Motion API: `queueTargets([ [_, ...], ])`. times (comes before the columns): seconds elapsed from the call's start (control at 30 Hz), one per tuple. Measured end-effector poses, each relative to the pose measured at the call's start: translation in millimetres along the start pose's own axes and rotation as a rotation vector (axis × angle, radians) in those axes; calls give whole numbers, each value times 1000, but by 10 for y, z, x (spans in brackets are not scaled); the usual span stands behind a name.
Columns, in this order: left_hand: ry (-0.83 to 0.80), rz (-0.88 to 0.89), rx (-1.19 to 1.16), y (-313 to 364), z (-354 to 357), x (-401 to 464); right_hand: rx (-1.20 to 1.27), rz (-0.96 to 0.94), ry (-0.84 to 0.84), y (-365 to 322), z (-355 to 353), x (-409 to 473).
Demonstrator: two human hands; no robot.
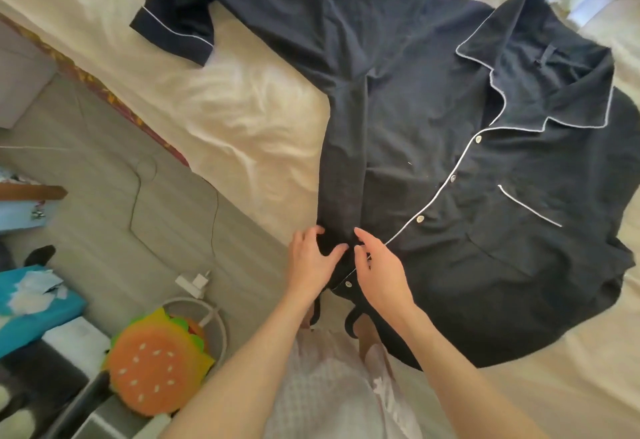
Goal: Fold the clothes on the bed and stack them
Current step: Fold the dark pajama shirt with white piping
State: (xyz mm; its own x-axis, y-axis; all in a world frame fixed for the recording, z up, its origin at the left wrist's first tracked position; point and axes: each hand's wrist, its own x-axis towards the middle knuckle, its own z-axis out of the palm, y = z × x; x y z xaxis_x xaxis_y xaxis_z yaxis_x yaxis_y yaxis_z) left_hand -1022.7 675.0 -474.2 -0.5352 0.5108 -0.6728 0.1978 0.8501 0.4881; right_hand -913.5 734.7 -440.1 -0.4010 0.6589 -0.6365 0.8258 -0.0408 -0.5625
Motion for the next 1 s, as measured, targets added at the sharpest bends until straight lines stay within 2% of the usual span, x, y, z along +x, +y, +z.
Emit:
queueTargets([
  [0.13,75,112,298,-108,35,24,96,68,-67,-31,-84,-15],
  [0.27,-80,131,391,-398,-32,47,105,49,-193,-108,-125,51],
  [0.33,-65,134,352,-545,-84,39,98,42,-214,-148,-94,82],
  [0.43,58,149,43,-697,-223,-24,9,-9,-187,-184,2,92],
  [0.57,57,-123,-619,-872,-547,-201,-401,-168,-124,-137,123,68],
  [0.67,88,-199,-853,-964,-759,-308,-553,-216,-114,-91,170,27],
  [0.7,105,-169,-832,-963,-808,-321,-588,-221,-104,-78,178,20],
  [0.8,181,-40,-565,-945,-920,-317,-736,-232,-85,-42,185,10],
  [0.9,277,17,-395,-1007,-1080,-242,-887,-226,-74,1,142,-13],
  [1.0,249,115,-281,-1058,-1242,-136,-1016,-225,-45,27,54,-37],
])
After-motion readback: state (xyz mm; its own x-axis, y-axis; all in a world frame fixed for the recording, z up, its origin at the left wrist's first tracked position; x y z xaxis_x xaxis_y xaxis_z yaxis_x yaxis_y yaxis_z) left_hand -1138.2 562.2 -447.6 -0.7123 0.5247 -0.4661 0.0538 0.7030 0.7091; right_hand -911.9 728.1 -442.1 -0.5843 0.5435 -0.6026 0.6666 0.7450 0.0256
